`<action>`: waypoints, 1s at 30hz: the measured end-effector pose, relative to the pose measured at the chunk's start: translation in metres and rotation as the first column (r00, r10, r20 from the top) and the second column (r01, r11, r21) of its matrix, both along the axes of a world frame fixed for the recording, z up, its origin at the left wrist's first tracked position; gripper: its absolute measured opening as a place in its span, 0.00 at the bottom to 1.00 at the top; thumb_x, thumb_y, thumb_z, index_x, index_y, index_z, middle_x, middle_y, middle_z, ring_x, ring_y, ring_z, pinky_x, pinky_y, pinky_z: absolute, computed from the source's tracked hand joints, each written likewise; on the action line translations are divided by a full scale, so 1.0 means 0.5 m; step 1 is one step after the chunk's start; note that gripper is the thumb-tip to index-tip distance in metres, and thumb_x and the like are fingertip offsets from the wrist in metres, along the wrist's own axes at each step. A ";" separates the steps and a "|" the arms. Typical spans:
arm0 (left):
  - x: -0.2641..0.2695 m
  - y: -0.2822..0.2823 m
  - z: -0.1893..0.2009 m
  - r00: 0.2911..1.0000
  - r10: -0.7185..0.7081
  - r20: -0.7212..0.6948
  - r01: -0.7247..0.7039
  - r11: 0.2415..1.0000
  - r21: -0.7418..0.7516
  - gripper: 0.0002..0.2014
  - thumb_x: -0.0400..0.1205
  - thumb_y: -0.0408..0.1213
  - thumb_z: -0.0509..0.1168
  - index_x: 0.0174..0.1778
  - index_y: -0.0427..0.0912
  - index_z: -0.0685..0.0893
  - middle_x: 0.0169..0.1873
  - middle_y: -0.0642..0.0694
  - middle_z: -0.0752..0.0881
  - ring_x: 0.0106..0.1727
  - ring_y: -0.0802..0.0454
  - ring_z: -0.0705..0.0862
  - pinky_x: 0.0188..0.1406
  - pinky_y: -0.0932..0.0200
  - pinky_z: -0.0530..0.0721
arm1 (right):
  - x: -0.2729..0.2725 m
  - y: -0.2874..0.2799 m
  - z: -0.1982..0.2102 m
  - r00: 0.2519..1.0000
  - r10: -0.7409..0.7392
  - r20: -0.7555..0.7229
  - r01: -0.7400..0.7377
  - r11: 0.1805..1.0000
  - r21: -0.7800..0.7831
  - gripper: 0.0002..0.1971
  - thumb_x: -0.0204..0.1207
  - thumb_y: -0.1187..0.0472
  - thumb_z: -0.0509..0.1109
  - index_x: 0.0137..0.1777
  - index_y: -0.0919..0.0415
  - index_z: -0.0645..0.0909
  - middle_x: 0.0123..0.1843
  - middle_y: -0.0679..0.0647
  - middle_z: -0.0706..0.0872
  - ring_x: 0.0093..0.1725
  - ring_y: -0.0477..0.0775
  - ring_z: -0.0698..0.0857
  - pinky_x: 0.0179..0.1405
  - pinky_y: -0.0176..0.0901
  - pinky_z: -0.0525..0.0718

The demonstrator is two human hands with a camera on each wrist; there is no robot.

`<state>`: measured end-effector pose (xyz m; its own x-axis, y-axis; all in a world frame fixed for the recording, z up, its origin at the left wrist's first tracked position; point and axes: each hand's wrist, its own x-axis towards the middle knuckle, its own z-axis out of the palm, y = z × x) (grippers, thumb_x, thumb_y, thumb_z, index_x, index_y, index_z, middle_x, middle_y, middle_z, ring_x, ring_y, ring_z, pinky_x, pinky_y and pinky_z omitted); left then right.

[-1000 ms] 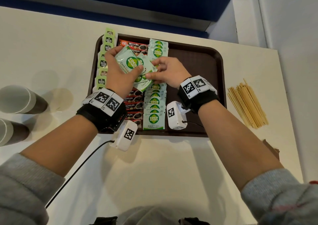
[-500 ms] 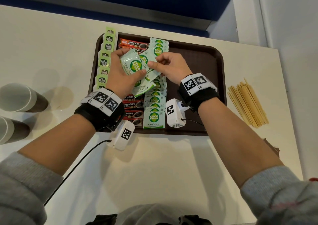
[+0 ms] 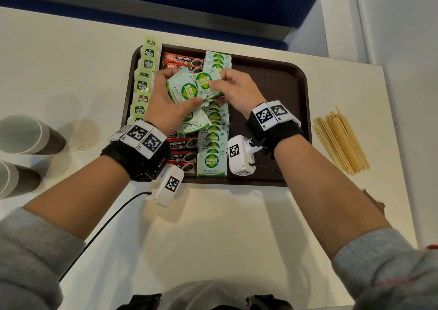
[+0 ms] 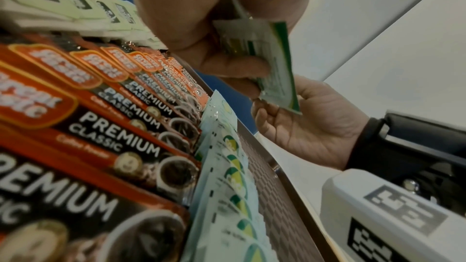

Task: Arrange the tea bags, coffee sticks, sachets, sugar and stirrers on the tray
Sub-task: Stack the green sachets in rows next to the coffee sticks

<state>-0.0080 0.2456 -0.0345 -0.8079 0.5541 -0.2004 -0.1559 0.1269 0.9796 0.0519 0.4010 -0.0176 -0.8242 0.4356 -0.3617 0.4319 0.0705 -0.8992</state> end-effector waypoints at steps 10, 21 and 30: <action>-0.006 0.003 -0.007 0.999 -0.025 -0.022 0.024 0.998 -0.050 0.27 0.71 0.27 0.74 0.56 0.51 0.67 0.52 0.46 0.82 0.52 0.46 0.87 0.53 0.45 0.88 | 0.004 0.047 -0.006 0.992 -0.079 -0.098 0.097 0.977 0.188 0.05 0.71 0.61 0.77 0.36 0.55 0.84 0.40 0.52 0.88 0.42 0.49 0.86 0.48 0.42 0.86; -0.024 0.006 -0.020 0.999 0.031 -0.036 -0.032 0.998 -0.054 0.26 0.75 0.25 0.73 0.60 0.44 0.65 0.52 0.46 0.82 0.48 0.53 0.86 0.47 0.58 0.87 | -0.039 0.109 -0.056 0.973 -0.231 0.005 0.221 0.937 0.270 0.02 0.77 0.65 0.70 0.47 0.59 0.81 0.49 0.57 0.89 0.46 0.53 0.89 0.48 0.42 0.88; -0.026 0.008 -0.021 1.000 0.026 0.008 -0.026 1.000 -0.010 0.27 0.74 0.25 0.73 0.59 0.46 0.65 0.55 0.42 0.82 0.50 0.50 0.86 0.49 0.55 0.87 | -0.035 0.090 -0.074 0.986 -0.160 0.054 0.141 0.956 0.256 0.05 0.77 0.64 0.70 0.51 0.57 0.82 0.49 0.54 0.90 0.49 0.52 0.89 0.54 0.47 0.87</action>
